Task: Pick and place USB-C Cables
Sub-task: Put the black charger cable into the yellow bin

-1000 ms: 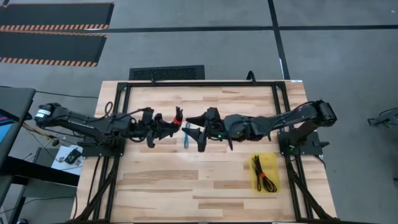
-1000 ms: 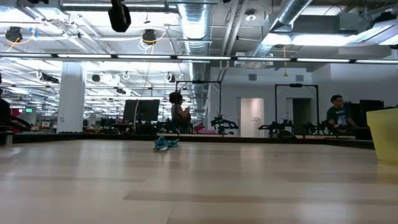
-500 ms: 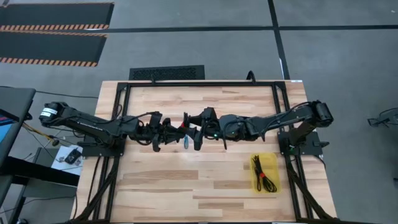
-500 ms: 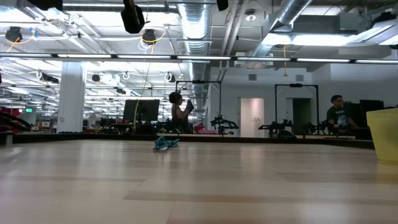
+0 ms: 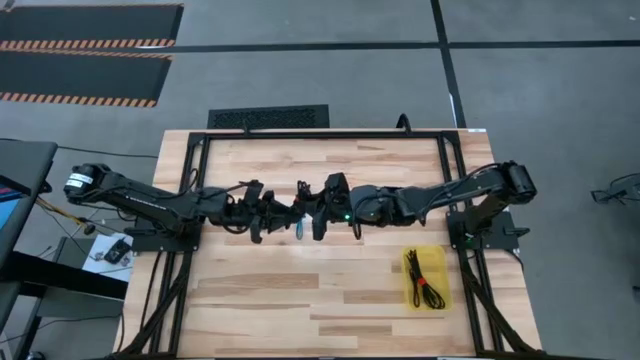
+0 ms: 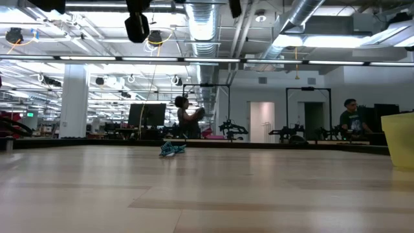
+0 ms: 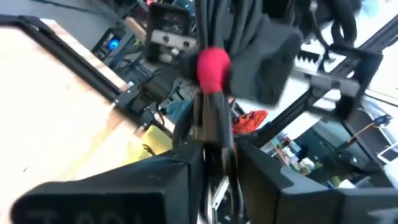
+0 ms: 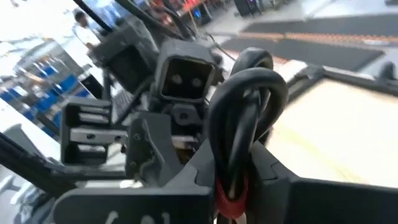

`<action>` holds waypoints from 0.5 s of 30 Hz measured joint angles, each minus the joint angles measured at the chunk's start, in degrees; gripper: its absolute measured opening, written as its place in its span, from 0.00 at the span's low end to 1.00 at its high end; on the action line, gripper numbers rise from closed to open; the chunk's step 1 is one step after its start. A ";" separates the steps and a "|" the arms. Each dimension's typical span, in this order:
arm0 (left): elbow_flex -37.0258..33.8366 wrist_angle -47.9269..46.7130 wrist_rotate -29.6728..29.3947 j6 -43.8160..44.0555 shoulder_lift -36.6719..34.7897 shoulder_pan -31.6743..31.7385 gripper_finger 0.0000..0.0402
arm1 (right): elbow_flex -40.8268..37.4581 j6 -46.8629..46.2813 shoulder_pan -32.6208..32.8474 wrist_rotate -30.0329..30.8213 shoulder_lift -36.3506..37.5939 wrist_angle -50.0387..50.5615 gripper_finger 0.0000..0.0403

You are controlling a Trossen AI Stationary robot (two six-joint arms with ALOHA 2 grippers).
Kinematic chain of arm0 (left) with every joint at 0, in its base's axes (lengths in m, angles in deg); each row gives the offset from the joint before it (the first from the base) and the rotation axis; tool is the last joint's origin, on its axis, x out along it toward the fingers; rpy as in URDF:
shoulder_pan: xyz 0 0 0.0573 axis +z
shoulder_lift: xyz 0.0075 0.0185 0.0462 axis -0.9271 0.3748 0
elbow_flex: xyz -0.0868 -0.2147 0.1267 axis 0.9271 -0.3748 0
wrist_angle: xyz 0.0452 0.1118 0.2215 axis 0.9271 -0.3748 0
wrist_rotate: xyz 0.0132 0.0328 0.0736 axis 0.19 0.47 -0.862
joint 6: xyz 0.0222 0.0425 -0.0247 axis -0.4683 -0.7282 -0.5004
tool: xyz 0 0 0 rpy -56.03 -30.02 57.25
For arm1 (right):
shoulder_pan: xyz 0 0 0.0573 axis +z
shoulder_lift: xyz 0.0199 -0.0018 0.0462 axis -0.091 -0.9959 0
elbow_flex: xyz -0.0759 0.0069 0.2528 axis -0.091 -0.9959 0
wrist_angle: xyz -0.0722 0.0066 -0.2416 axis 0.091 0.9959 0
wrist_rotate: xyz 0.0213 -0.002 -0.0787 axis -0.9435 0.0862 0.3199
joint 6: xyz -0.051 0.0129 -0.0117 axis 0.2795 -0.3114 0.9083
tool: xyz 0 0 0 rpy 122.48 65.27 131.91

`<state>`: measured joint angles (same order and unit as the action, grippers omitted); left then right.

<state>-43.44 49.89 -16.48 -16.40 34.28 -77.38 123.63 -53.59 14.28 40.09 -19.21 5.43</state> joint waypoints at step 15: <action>0.04 -11.61 1.99 4.21 -0.07 -0.02 0.47 | 0.04 -46.39 15.42 4.59 19.46 73.07 0.09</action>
<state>-43.40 38.29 -14.49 -12.19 34.21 -77.40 123.67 -99.98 29.71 44.68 0.25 78.50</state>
